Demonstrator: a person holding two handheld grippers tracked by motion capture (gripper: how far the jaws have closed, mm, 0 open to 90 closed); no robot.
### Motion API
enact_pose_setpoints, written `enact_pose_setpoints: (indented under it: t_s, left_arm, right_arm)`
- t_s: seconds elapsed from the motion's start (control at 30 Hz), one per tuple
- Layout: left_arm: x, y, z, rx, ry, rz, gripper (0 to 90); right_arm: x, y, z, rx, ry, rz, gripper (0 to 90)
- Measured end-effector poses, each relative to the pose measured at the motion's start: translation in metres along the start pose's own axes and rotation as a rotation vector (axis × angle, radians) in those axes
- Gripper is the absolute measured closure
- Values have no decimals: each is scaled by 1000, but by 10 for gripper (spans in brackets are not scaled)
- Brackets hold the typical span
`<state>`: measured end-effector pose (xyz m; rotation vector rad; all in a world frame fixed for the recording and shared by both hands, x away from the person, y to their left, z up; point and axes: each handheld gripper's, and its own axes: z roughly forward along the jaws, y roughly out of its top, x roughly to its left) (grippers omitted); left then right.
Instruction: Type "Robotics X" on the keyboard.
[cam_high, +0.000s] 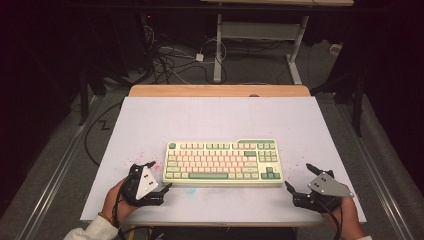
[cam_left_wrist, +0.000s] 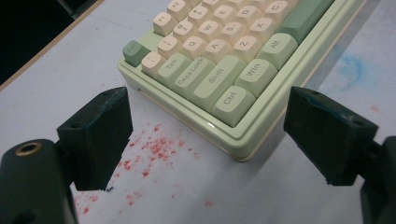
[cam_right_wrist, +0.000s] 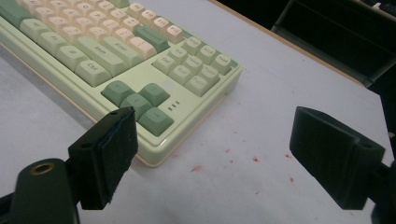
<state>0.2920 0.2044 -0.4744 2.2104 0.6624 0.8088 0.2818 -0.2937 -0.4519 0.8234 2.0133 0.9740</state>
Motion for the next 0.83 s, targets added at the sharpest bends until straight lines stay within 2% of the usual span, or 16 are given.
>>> enact_pose_setpoints:
  t_s: [0.17,0.67,0.77,0.83]
  left_arm:
    - [0,1,-2,-19,-3,-7,147]
    - [1,2,4,-5,10,-16,137]
    - [1,3,4,-8,15,-13,133]
    - [2,4,4,-15,18,-21,133]
  right_arm:
    - [1,1,0,2,0,-3,159]
    - [0,-1,1,10,4,1,157]
    - [-1,-1,0,7,-17,-5,156]
    - [-2,0,0,2,-22,7,156]
